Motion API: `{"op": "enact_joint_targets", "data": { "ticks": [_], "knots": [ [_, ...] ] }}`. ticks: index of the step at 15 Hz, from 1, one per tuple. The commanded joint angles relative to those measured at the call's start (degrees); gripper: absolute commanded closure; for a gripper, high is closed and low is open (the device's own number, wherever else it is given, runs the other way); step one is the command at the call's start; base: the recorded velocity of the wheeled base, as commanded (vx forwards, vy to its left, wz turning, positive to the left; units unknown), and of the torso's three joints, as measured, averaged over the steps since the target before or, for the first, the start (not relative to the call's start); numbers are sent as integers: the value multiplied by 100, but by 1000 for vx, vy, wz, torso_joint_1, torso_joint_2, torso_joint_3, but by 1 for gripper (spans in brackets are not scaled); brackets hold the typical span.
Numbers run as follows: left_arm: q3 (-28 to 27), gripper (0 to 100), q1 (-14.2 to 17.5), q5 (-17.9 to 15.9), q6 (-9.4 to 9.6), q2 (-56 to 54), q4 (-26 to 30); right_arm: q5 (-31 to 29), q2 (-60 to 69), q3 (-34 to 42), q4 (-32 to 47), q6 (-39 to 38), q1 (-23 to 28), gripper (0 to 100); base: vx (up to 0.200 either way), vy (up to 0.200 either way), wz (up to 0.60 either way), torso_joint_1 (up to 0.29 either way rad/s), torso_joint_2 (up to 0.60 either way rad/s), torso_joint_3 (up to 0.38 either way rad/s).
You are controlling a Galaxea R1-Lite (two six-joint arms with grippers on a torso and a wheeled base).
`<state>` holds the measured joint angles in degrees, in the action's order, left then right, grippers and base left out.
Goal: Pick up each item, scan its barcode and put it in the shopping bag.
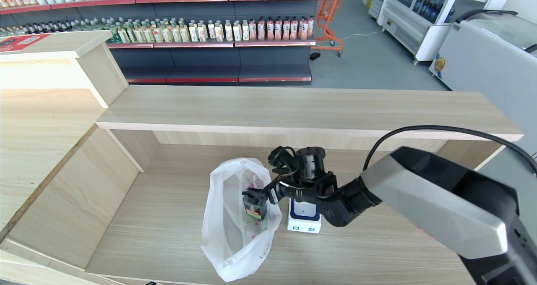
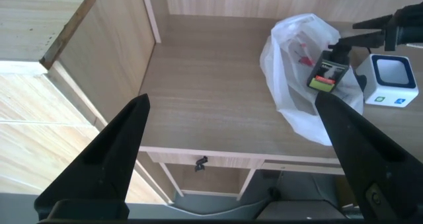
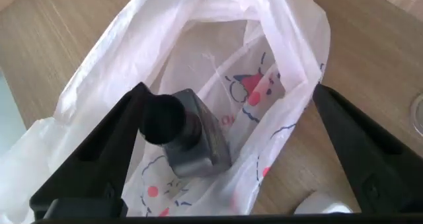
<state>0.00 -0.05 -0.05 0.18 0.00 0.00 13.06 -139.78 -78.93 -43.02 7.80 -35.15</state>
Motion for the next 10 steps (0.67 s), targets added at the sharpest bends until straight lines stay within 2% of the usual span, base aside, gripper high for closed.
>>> {"op": "enact_joint_targets", "data": {
  "ticks": [1,3,5,7,9,10],
  "knots": [
    [0,0,5,-4,-1,0,0,22,1699,1231,259,-938,465,0,0,0,0,0,0,0],
    [0,0,5,5,-1,0,0,224,2833,1890,786,-2011,561,0,0,0,0,0,0,0],
    [0,0,5,-4,-1,0,0,698,4213,2980,1525,-2389,632,0,0,0,0,0,0,0],
    [0,0,5,-4,-1,0,0,479,5268,4000,1613,-2292,737,0,0,0,0,0,0,0],
    [0,0,-4,-4,-1,0,0,-181,6243,4879,1859,-1395,1142,0,0,0,0,0,0,0],
    [0,0,5,5,-1,0,0,-453,6700,5204,1947,-1316,1361,0,0,0,0,0,0,0]
  ]
}}
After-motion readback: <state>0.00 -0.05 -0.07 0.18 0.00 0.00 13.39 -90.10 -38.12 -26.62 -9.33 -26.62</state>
